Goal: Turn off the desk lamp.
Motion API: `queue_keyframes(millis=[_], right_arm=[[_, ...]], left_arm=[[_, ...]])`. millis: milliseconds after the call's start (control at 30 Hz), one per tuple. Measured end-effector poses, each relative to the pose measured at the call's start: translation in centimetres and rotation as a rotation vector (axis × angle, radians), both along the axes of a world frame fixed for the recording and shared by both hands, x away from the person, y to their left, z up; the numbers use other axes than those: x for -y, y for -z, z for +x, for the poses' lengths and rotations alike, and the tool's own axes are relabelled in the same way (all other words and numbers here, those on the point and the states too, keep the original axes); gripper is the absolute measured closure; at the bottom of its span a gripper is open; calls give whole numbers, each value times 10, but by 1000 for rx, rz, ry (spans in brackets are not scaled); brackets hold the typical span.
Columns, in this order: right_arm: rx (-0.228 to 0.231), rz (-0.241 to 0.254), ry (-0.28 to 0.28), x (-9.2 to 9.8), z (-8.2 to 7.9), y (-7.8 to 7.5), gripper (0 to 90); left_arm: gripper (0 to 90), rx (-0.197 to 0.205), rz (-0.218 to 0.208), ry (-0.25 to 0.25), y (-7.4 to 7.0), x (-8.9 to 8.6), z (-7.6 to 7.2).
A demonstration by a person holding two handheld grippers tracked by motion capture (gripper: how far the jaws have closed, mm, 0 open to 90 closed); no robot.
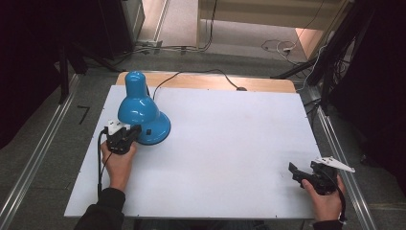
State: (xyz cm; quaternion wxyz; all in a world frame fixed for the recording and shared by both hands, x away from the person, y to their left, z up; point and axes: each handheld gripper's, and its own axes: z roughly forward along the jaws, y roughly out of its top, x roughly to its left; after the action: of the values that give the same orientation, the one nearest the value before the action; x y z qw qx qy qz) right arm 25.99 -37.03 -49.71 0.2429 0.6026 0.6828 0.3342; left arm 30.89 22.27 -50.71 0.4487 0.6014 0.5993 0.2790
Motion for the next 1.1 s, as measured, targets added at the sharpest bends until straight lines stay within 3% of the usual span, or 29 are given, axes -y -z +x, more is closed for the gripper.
queue_keyframes(millis=[500, 867, 1100], right_arm=[[1, 1, 3, 0, -1, -1, 118], [2, 1, 4, 0, -1, -1, 118], [1, 3, 6, 1, -1, -1, 118]], left_arm=[[648, -10, -7, -20, -2, -10, -4], [436, -16, -4, -32, -5, -15, -10], [382, -16, 1, -41, -8, -20, -17]])
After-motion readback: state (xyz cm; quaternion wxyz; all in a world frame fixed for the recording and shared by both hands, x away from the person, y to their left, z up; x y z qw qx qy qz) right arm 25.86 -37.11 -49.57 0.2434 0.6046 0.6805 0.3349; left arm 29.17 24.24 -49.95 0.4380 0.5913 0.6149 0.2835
